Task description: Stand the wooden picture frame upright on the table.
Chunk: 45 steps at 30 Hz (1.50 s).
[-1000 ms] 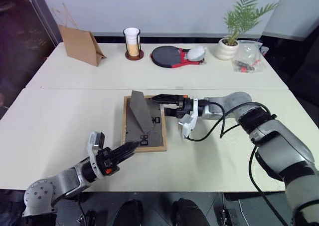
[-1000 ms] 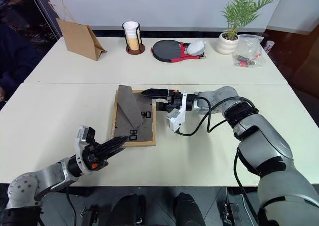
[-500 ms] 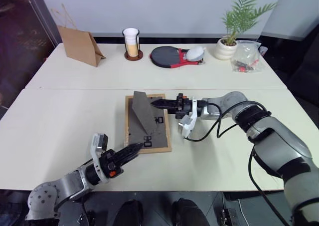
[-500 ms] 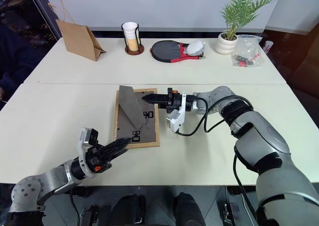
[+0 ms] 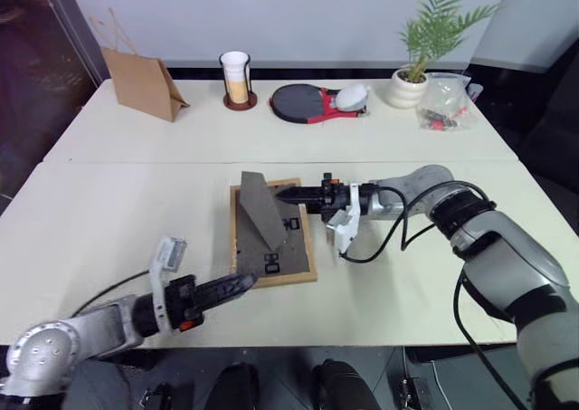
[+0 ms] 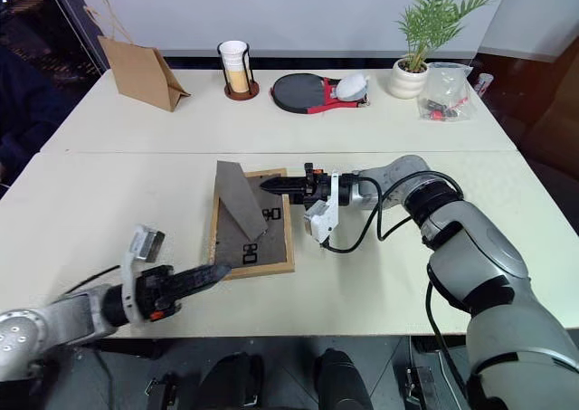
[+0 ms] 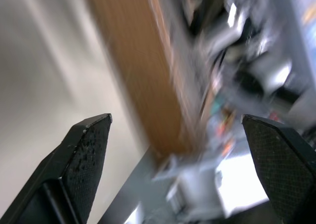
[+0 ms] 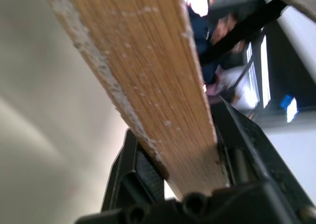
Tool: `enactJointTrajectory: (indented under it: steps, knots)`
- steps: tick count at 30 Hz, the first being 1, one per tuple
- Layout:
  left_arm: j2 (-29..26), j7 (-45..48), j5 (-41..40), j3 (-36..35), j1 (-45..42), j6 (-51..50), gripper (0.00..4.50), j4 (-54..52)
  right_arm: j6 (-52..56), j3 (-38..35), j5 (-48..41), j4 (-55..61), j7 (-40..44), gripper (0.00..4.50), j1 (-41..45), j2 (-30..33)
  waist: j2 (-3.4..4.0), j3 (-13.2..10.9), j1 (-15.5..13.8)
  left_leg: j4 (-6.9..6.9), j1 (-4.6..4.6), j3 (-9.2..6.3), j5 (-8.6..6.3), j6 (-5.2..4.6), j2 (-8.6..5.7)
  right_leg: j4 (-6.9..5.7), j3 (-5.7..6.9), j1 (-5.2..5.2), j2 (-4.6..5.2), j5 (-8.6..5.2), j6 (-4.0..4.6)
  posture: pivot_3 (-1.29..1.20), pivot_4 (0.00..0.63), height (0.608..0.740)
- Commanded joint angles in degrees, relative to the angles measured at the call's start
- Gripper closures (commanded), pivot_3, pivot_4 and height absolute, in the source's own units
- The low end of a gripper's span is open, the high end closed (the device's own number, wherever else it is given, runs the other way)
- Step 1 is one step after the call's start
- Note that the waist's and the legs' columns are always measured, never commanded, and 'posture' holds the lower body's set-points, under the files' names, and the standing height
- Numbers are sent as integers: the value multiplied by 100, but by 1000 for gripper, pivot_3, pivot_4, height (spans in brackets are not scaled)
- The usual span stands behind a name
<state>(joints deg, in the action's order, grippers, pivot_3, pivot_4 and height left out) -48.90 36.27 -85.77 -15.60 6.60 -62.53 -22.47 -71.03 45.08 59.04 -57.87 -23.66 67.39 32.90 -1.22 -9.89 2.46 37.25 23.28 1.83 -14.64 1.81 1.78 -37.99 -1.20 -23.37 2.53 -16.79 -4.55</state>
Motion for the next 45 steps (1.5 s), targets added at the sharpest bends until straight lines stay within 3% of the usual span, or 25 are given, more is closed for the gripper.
enactJointTrajectory:
  steps: [1, 3, 4, 6, 7, 11, 17, 23, 33, 40, 41, 45]
  knots:
    - [-778, 1328, 1098, -424, 57, 482, 40, -198, -438, -611, -2310, -796, 2357, 3435, -37, -272, 5, -3, 16, 0, -1, 1, 0, -1, -2, 0, 1, 2, 1, 0, 0, 0, 150, 740]
    - [-1178, 1838, 1651, -432, -18, 771, 40, -135, 773, -951, -4846, -184, 5238, 3435, -586, -404, -19, -2, 24, -3, -15, -1, 0, -2, 2, 4, 4, 19, 1, 0, 1, 0, 150, 740]
    - [-1317, 2029, 1971, -353, -116, 981, 40, -50, 1885, -1186, -6073, 484, 6703, 3435, -888, -410, -16, -6, 25, -3, -31, -9, 0, -2, 11, 10, 13, 43, 1, 0, 0, 0, 150, 740]
    - [-1389, 2192, 2588, -77, -424, 1398, 40, 124, 4128, -1573, -7679, 1725, 8678, 3435, -1263, -291, 3, -18, 7, -21, -82, -9, -6, -10, 13, 22, 17, 94, 17, 0, 1, 0, 150, 740]
    - [-1362, 2195, 2757, 36, -608, 1485, 40, 193, 5124, -1723, -8229, 2215, 9352, 3435, -1390, -203, 19, -28, -6, -23, -87, -11, -6, -11, 13, 22, 27, 102, 25, -2, 4, 0, 150, 740]
    - [-1173, 2238, 3031, 231, -1160, 1596, 40, 332, 7919, -2151, -9185, 3052, 10520, 3435, -1517, 19, 32, -36, -25, -24, -83, -16, -9, -13, 8, 23, 34, 95, 38, -4, 8, 0, 150, 740]
    - [-882, 2129, 3273, 333, -1750, 1572, 40, 530, 9015, -2587, -9011, 2679, 10771, 3435, -1530, -351, 31, -35, 15, -45, -73, -11, -10, -11, 7, 23, 32, 65, 46, -20, 37, 0, 150, 740]
    - [-610, 1948, 3566, 513, -2217, 1561, 40, 650, 8996, -2670, -8533, 2305, 10805, 3435, -1699, -730, 30, -35, -10, -23, 29, -8, -8, -9, 4, -5, 33, -38, 44, -12, 23, 0, 150, 740]
    - [-245, 1814, 3663, 564, -2156, 1462, 40, 496, 8690, -2851, -7833, 1171, 10986, 3435, -1699, -1159, 30, -35, 4, -12, 21, 0, -8, -10, 6, -11, 27, -30, 24, -10, 20, 0, 150, 740]
    - [-151, 1840, 3661, 506, -2066, 1417, 0, 448, 8736, -3095, -7634, 1137, 11151, 214, -1776, -1035, 30, -35, -1, -9, 16, -1, -8, -10, 8, -11, 27, -24, 19, -9, 17, 0, 150, 740]
    - [-152, 1856, 3654, 490, -2048, 1414, 0, 441, 8804, -3137, -7640, 1291, 11179, 24, -1846, -931, 30, -35, -2, -9, 16, -1, -8, -10, 8, -11, 27, -23, 19, -9, 17, 0, 150, 740]
    - [-211, 1964, 3686, 447, -2002, 1460, 0, 436, 8901, -3333, -7581, 2379, 11133, 24, -2416, -204, 30, -35, -53, -9, 17, -3, -8, -10, 5, -9, 27, -22, 22, -9, 17, 0, 150, 740]
